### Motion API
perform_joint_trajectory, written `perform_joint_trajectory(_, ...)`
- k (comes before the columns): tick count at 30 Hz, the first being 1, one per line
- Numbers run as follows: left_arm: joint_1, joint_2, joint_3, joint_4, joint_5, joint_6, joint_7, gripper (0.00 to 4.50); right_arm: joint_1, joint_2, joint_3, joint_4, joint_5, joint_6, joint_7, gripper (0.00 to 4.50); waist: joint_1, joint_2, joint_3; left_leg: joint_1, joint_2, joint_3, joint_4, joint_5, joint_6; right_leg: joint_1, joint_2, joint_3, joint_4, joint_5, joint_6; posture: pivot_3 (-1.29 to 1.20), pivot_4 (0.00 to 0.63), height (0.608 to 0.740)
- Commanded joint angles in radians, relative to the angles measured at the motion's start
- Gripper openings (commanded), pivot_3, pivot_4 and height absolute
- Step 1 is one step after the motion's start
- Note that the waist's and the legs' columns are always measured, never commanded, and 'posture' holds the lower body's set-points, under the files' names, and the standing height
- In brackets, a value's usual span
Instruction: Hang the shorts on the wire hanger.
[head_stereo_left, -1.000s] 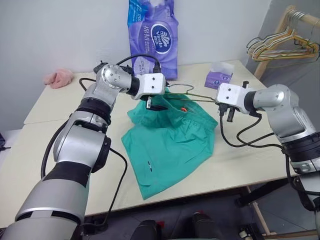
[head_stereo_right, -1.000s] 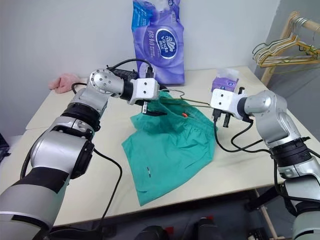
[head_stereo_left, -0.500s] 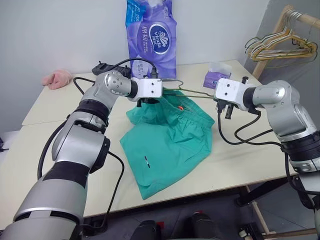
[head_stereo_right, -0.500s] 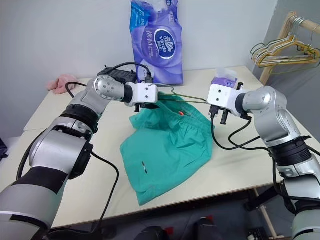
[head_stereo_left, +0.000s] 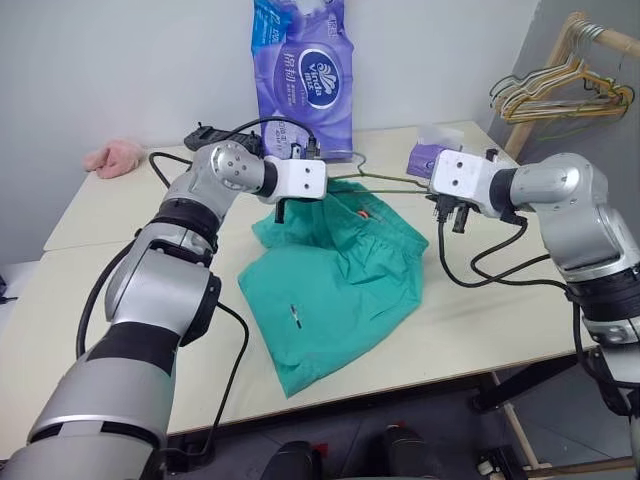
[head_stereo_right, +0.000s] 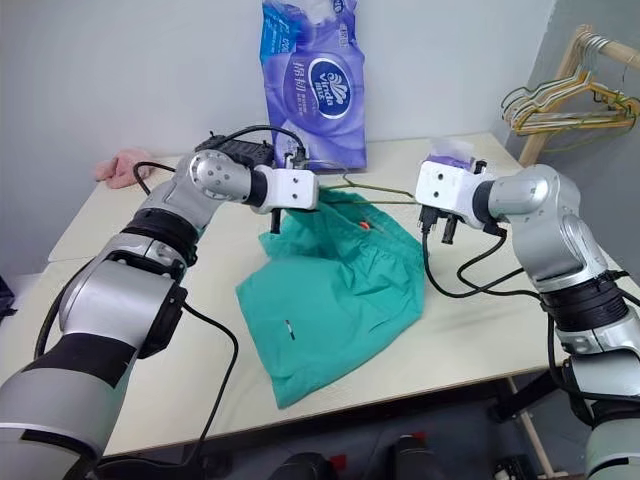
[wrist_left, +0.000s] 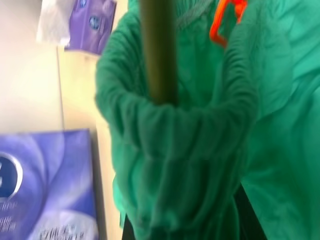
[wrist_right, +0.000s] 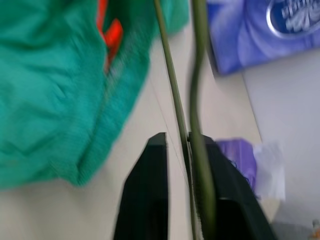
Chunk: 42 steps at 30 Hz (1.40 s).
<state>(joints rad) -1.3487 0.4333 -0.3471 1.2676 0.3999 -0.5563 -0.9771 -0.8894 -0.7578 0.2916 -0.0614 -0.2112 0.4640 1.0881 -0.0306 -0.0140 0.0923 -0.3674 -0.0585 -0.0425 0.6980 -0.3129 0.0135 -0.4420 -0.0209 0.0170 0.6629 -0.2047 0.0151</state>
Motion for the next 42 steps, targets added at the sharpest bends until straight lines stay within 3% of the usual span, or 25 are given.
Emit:
perform_joint_trajectory(1,-0.008,0.026,0.037,-0.023,-0.031,0.008,0.016,0.00,-0.003,-0.036,-0.044,-0.106,0.037,0.061,0.037,2.09,0.000,0.000,0.000,0.000,0.000,0.000,0.000,0.000,0.000,0.000,0.000,0.000,0.000,0.000,0.000,-0.08,0.007,0.740)
perform_joint_trajectory(8,0.073,0.080,0.026,-0.062,-0.034,-0.019,-0.038,0.00,0.008,-0.168,-0.149,-0.247,0.139,0.307,0.102,4.46,-0.001,0.000,0.000,0.000,0.000,0.000,0.000,0.000,0.000,0.000,0.000,0.000,0.000,0.000,0.000,-0.09,0.020,0.740)
perform_joint_trajectory(11,0.132,0.101,0.026,-0.091,-0.044,-0.029,-0.065,0.00,-0.049,-0.164,-0.218,-0.304,0.258,0.589,0.111,4.46,-0.002,0.000,0.000,0.000,0.001,0.000,0.000,0.000,0.000,0.000,0.000,0.000,0.000,0.000,0.000,-0.10,0.022,0.740)
perform_joint_trajectory(14,0.171,0.105,0.045,-0.131,-0.077,-0.010,-0.094,0.00,-0.008,-0.144,-0.273,-0.333,0.345,0.788,0.077,4.46,-0.001,-0.001,-0.001,0.000,0.001,-0.002,0.000,0.000,0.000,0.000,-0.001,0.000,0.000,0.000,0.000,-0.10,0.025,0.740)
perform_joint_trajectory(16,0.186,0.104,0.058,-0.158,-0.103,0.014,-0.112,0.00,0.160,-0.121,-0.298,-0.319,0.372,0.776,0.042,4.46,0.003,-0.013,-0.009,-0.001,0.001,-0.003,0.000,0.000,0.000,0.000,-0.001,0.000,-0.001,0.000,0.000,-0.11,0.025,0.740)
perform_joint_trajectory(18,0.193,0.104,0.068,-0.176,-0.118,0.037,-0.115,0.00,0.290,-0.031,-0.330,-0.241,0.375,0.732,-0.050,4.46,0.004,-0.026,-0.018,-0.001,0.002,-0.006,-0.001,0.000,0.000,0.001,-0.001,-0.003,-0.002,0.000,0.000,-0.11,0.025,0.740)
perform_joint_trajectory(21,0.199,0.109,0.065,-0.194,-0.116,0.052,-0.111,0.00,0.354,0.087,-0.308,-0.150,0.369,0.667,-0.154,4.46,0.000,-0.021,-0.022,-0.001,-0.002,-0.003,0.001,0.000,0.001,0.001,-0.004,0.001,-0.001,0.001,0.001,-0.09,0.017,0.740)
perform_joint_trajectory(25,0.206,0.115,0.067,-0.217,-0.122,0.068,-0.116,0.00,0.301,0.279,-0.364,-0.030,0.419,0.688,-0.278,4.46,-0.009,-0.016,-0.026,0.000,0.000,-0.001,0.000,-0.001,0.001,0.000,-0.003,0.001,0.000,0.001,0.001,-0.09,0.017,0.740)
perform_joint_trajectory(28,0.217,0.124,0.068,-0.241,-0.130,0.076,-0.125,0.00,0.263,0.345,-0.402,0.060,0.448,0.661,-0.334,4.46,-0.012,-0.015,-0.026,0.000,0.000,-0.002,0.000,-0.001,0.001,0.000,-0.002,0.001,0.000,0.001,0.001,-0.06,0.009,0.740)
perform_joint_trajectory(42,0.234,0.154,0.063,-0.277,-0.129,0.079,-0.130,0.00,0.163,0.403,-0.360,0.305,0.482,0.541,-0.411,4.46,-0.002,-0.014,-0.028,0.000,0.000,-0.002,0.000,-0.001,0.001,0.000,-0.002,0.001,0.000,0.001,0.001,-0.02,0.003,0.740)
